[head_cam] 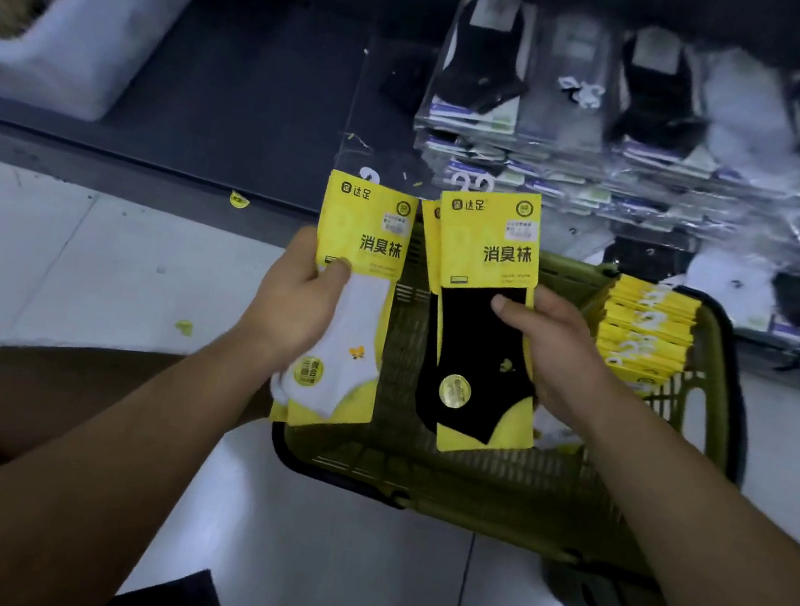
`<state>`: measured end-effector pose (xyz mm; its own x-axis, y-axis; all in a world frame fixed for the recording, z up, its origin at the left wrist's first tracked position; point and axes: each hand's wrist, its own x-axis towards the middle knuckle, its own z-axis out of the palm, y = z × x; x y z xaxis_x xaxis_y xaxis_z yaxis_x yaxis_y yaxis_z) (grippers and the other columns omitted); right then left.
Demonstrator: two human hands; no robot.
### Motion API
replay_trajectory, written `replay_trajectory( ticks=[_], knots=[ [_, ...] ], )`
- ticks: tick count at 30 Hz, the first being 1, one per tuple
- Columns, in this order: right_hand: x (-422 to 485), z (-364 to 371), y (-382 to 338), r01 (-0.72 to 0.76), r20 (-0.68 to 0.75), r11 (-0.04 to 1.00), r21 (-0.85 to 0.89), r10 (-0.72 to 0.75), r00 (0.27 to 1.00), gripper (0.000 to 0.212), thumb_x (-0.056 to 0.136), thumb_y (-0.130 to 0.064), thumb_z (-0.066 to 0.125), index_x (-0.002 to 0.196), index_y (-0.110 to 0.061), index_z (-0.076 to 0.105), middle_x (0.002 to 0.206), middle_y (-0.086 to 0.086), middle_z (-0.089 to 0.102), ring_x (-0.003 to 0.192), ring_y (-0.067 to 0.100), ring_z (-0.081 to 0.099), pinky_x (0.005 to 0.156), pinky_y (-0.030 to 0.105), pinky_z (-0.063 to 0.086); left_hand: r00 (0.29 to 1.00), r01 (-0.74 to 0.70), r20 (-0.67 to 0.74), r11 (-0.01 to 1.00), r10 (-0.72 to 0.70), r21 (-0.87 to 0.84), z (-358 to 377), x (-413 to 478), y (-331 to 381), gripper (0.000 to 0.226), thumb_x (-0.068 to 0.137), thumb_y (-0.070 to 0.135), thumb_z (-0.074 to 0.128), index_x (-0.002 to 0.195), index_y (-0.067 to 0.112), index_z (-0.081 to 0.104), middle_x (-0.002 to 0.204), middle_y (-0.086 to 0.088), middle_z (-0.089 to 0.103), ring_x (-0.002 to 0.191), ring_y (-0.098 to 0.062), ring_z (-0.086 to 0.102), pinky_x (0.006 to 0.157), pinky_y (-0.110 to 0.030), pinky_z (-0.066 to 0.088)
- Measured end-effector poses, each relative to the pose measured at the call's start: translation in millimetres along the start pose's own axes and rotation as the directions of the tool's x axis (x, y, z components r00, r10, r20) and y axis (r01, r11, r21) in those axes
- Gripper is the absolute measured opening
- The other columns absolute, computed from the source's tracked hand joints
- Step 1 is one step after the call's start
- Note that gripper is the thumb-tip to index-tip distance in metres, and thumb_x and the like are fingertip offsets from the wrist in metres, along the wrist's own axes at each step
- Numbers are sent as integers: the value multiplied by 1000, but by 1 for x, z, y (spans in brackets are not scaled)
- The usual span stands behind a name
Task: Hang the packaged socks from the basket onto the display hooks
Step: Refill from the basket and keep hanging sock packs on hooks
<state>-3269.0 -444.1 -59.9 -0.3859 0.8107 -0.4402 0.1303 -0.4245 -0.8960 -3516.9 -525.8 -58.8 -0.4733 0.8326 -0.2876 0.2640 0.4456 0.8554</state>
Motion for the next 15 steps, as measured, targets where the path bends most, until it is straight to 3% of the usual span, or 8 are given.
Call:
replay_trajectory(
  ticks=[3, 5, 7, 8, 11, 13, 15],
  knots=[
    [-17, 7, -17, 48, 8, 999, 14, -48, 999, 18, 97, -10, 63, 110, -19, 72, 109, 0, 77, 105, 20, 72, 94, 38, 55, 998, 10, 60, 993, -3, -120, 23, -18, 19, 15, 110, 15, 47, 105, 25, 57, 89, 14, 56, 65, 21, 55, 62, -16, 44],
    [-28, 15, -19, 68, -4, 995, -77, -68, 998, 20, 95, -14, 68, 112, -23, 70, 109, -6, 77, 103, 10, 71, 96, 34, 55, 991, 94, 117, 955, -63, -283, 38, -32, 32, 20, 112, 20, 44, 110, 21, 64, 100, 10, 67, 87, 12, 65, 76, -14, 50],
    [-38, 19, -15, 92, -72, 971, -221, -111, 991, 16, 93, -21, 72, 105, -30, 68, 102, -14, 75, 94, 0, 70, 91, 28, 56, 960, 238, 240, 873, -145, -425, 51, -45, 43, 31, 112, 32, 44, 128, 18, 66, 121, -6, 74, 115, -17, 70, 99, -33, 54],
    [-42, 20, -13, 120, -91, 945, -305, -155, 984, 16, 92, -26, 73, 105, -31, 67, 100, -16, 73, 91, -3, 68, 86, 24, 56, 953, 246, 271, 865, -134, -437, 56, -51, 46, 35, 112, 34, 47, 137, 16, 63, 129, -8, 73, 120, -24, 69, 105, -41, 54],
    [-52, 11, -7, 186, -22, 837, -515, -231, 973, 23, 90, -42, 71, 109, -32, 64, 94, -20, 68, 84, -8, 63, 63, 9, 46, 973, 93, 229, 955, -27, -283, 64, -61, 46, 37, 106, 27, 63, 141, 15, 59, 132, -3, 73, 122, -20, 69, 111, -46, 52],
    [-52, -8, -5, 157, -71, 810, -565, -237, 969, 14, 91, -46, 69, 96, -33, 64, 84, -17, 66, 76, -4, 62, 59, 13, 42, 975, 96, 221, 953, -31, -289, 66, -62, 43, 36, 105, 24, 65, 140, 16, 60, 131, -2, 73, 122, -22, 69, 112, -50, 51],
    [-48, -39, -1, 96, -225, 787, -610, -288, 931, 12, 93, -39, 69, 87, -30, 64, 79, -15, 65, 75, 0, 61, 63, 19, 40, 969, 148, 236, 931, -69, -334, 66, -61, 39, 35, 104, 23, 66, 138, 19, 61, 130, 0, 74, 122, -22, 70, 113, -51, 50]
  ],
)
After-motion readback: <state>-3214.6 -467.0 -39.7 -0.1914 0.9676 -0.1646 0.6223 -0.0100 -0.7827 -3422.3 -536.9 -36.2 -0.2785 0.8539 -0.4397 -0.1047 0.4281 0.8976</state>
